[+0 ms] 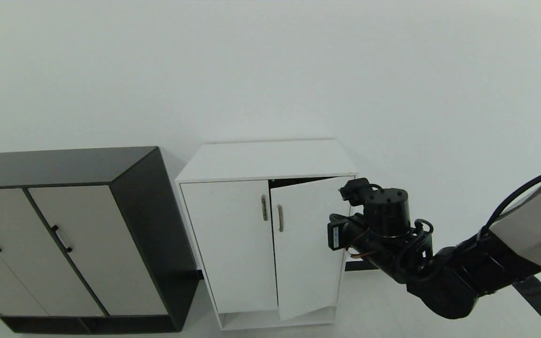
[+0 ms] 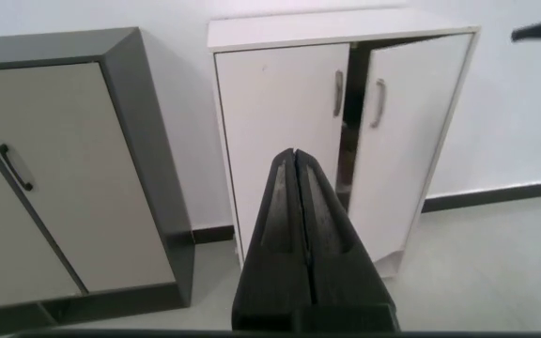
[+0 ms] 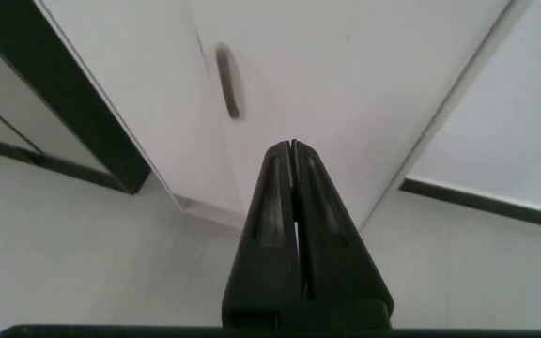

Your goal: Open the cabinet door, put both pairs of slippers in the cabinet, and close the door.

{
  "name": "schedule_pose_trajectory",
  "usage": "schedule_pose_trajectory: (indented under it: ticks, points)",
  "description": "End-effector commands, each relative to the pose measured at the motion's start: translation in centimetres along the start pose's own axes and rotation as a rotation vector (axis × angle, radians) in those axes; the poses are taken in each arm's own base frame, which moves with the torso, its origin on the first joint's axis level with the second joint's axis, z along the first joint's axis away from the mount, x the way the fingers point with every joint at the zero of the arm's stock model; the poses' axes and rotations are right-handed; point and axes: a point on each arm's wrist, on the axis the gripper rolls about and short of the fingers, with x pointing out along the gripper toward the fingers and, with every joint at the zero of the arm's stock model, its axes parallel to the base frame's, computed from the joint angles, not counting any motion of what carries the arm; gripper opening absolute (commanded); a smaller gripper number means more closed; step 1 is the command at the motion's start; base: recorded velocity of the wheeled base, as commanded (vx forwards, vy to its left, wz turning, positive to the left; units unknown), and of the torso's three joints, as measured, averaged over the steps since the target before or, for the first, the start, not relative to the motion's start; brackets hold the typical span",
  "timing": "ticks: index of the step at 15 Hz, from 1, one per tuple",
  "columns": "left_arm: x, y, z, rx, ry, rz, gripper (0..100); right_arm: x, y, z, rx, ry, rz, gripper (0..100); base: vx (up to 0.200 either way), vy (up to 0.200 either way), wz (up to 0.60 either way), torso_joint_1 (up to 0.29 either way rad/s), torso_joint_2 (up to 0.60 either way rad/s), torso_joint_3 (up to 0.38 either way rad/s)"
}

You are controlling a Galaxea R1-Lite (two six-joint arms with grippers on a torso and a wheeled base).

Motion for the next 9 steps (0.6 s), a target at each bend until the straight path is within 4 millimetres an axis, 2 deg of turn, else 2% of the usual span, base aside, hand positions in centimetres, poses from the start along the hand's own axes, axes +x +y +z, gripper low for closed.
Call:
schedule_pose_trajectory:
  ticks: [1,2,3,5,7,9]
  points:
    - [0.0,0.0,0.0,0.0,-0.002,0.0,0,-0.9,-0.4,-1.9,-0.016,0.065,0.022,0,0.0,0.0,0.0,0.0,0.0,0.0]
    - [0.0,0.0,0.0,0.0,-0.002,0.0,0,-1.2,-0.4,-2.4,-0.017,0.079,0.053,0,0.0,0.0,0.0,0.0,0.0,0.0]
    - [0.0,0.0,0.0,0.0,-0.002,0.0,0,-2.1,-0.6,-3.8,-0.017,0.101,0.168,0,0.0,0.0,0.0,0.0,0.0,0.0]
    - [0.0,0.0,0.0,0.0,-0.002,0.0,0,-2.3,-0.8,-5.2,-0.009,0.083,0.242,0,0.0,0.0,0.0,0.0,0.0,0.0]
    - [0.0,0.0,0.0,0.0,0.0,0.0,0,-1.8,-0.8,-6.4,-0.01,0.073,0.241,0,0.2,0.0,0.0,0.0,0.0,0.002]
    - [0.0,0.0,0.0,0.0,0.0,0.0,0,-1.6,-0.8,-6.8,-0.009,0.08,0.242,0,0.2,0.0,0.0,-0.012,0.0,0.002]
